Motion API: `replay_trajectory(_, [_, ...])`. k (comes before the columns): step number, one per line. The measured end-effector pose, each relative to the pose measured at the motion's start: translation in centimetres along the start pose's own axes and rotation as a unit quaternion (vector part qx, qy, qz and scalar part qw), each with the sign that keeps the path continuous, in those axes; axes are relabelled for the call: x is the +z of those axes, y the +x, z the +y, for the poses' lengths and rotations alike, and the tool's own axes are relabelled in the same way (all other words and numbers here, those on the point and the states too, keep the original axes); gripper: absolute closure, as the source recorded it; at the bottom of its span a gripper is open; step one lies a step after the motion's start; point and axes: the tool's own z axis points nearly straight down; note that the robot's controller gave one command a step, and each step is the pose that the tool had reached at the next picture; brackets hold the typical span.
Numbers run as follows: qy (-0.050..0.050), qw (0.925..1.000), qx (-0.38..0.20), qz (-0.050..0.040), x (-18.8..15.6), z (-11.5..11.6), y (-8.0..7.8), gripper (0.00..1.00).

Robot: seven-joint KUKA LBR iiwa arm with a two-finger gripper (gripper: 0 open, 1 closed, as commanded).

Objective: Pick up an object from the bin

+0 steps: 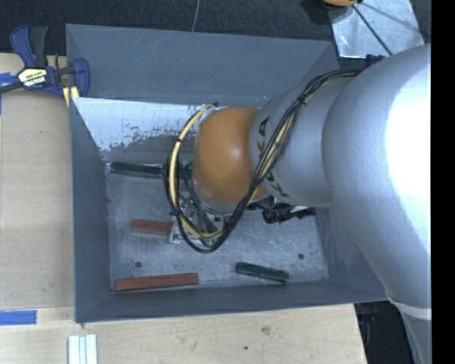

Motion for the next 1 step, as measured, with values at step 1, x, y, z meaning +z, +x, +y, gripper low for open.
replay_trajectory(1, [0.004, 1.0, 0.0, 0.0078, -1.48, -0.15, 0.29, 1.0])
